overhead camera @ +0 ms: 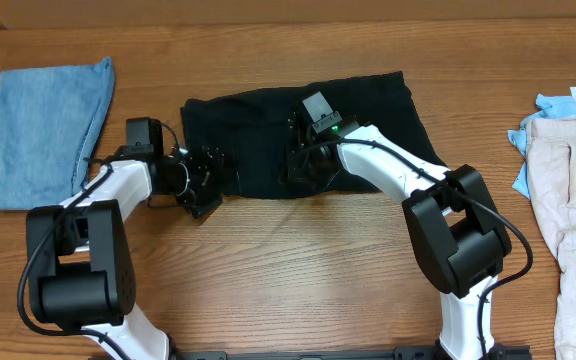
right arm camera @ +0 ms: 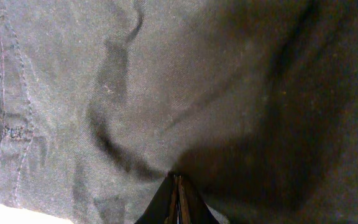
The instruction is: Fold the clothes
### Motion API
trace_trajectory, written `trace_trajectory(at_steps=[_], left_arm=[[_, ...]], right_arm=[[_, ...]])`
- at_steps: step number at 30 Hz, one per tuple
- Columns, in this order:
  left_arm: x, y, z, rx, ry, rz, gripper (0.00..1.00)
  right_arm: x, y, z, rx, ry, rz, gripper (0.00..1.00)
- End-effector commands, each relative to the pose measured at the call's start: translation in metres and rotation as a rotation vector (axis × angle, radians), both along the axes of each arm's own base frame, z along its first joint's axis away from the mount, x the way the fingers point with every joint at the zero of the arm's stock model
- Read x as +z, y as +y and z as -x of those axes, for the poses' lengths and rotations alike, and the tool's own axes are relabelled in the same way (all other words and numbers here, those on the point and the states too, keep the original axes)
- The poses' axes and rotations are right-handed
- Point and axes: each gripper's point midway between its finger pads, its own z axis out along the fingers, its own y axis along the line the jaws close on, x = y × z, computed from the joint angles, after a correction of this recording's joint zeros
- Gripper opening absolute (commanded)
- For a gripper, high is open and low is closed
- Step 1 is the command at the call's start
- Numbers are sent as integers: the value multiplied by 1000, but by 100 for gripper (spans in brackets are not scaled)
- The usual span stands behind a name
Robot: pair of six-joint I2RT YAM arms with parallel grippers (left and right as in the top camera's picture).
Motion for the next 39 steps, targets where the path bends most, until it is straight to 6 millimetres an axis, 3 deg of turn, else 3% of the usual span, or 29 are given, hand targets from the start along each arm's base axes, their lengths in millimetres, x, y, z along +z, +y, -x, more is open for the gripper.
trace_trajectory(at_steps=[1, 5, 9, 11, 13, 14, 17, 19, 22, 26, 29, 32, 34, 36, 37, 38, 39], left_arm=[[-84, 67, 50, 79, 245, -403, 100], [-82, 89, 50, 131, 251, -425, 95], [-82, 95, 43, 119, 207, -434, 71], [-81, 94, 42, 116, 202, -430, 64], [-81, 94, 40, 94, 185, -432, 13], [-79, 94, 38, 69, 167, -438, 4], [-64, 97, 22, -22, 106, -459, 4], [-43, 98, 3, -101, 55, -477, 4], [-3, 96, -23, -195, -6, -500, 4], [42, 74, -49, -275, -86, -517, 4], [83, 48, -67, -347, -148, -608, 4], [120, 29, -76, -400, -209, -661, 4], [140, 21, -80, -406, -244, -664, 4], [153, 20, -80, -415, -260, -668, 4], [158, 22, -80, -421, -264, -684, 4], [160, 22, -80, -430, -269, -686, 4], [160, 21, -79, -434, -269, -686, 4]], right_arm=[[-8, -1, 2, -5, 18, 8, 4], [-8, -1, 2, -5, 18, 8, 4], [-8, -1, 2, -4, 20, 5, 4], [-8, -1, 2, -4, 20, 5, 4], [-8, -1, 3, -4, 23, 7, 4], [-8, -1, 3, -4, 23, 7, 4], [-3, 1, -1, 4, 3, -1, 4], [16, 5, -8, 19, -48, -26, 4], [24, 15, -7, -14, -20, -95, 4], [3, 32, 0, -60, 34, -103, 4], [-31, 39, 18, -96, 130, -60, 4], [-33, 37, 20, -98, 144, -51, 4], [-8, 43, 8, -59, 82, -96, 4], [40, 48, -13, 0, -37, -154, 4], [83, 45, -36, -12, -135, -207, 4], [103, 38, -54, -37, -187, -235, 4], [109, 33, -64, -62, -205, -248, 4]])
